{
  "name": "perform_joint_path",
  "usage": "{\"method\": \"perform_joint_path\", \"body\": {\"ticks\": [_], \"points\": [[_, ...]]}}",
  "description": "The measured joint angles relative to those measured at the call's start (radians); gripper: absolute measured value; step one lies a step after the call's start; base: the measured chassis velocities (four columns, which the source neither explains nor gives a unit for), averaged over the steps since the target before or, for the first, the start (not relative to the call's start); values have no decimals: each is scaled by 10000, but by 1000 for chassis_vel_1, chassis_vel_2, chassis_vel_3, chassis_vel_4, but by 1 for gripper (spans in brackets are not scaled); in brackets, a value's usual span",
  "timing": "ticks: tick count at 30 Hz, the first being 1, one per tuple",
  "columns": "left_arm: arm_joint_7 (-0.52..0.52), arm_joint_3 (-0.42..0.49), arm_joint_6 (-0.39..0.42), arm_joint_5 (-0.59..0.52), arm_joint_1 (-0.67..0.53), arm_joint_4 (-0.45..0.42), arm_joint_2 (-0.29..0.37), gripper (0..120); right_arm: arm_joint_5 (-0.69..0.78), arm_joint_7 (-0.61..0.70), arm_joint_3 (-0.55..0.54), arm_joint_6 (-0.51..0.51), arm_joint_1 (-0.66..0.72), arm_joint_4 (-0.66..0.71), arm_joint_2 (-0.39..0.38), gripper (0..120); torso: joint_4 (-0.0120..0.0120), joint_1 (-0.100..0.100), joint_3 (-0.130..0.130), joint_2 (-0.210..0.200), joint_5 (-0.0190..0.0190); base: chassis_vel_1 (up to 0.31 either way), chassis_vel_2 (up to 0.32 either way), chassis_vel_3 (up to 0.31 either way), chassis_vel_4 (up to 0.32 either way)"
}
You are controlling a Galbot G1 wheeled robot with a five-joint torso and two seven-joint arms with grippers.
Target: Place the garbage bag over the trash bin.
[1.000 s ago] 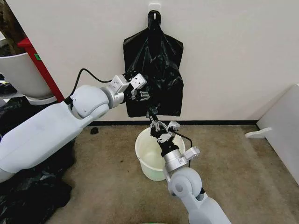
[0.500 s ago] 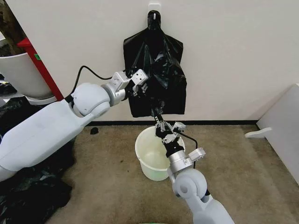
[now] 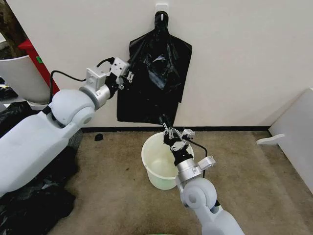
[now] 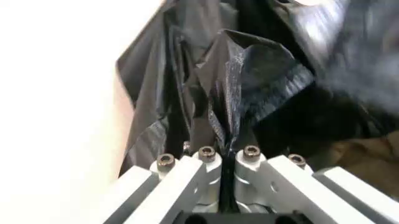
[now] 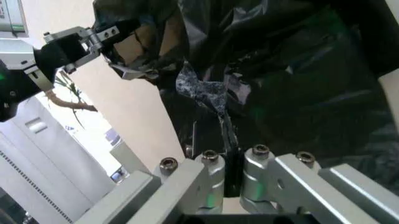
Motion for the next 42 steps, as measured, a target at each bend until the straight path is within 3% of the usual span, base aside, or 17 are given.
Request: {"method": "perform_joint_path", "body": {"ticks": [12,15,18,28,36,42], "points": [[-1391,-492,-618,-627,919,-187,-284,0,-2327,-635,128,141,-822,63,-525,38,-1,0,0,0,4,0,0,0,0],[-1456,-573,-685,-640,1118,-247,-313,0,-2985,-505,521,76,-884,446,-918,53,-1,0,0,0,5,0,0,0,0],[-1464,-623,-713,-640,1283,-316,-302,0,-2886,-161,793,-193,-751,1057,-1416,62,-1,0,0,0,1,0,0,0,0],[-1556,-696,-764,-635,1570,-478,-253,0,-724,846,1814,-2786,1248,3014,-3667,97,-1,0,0,0,1,0,0,0,0],[-1558,-612,-764,-653,1439,-433,-261,0,1194,1714,448,-3750,3740,2893,-4679,100,0,0,1,0,1,0,0,0,0],[-1546,-644,-764,-659,1453,-433,-240,0,1338,2383,-738,-4273,5333,2201,-4696,100,0,0,1,0,-1,0,0,0,0]]}}
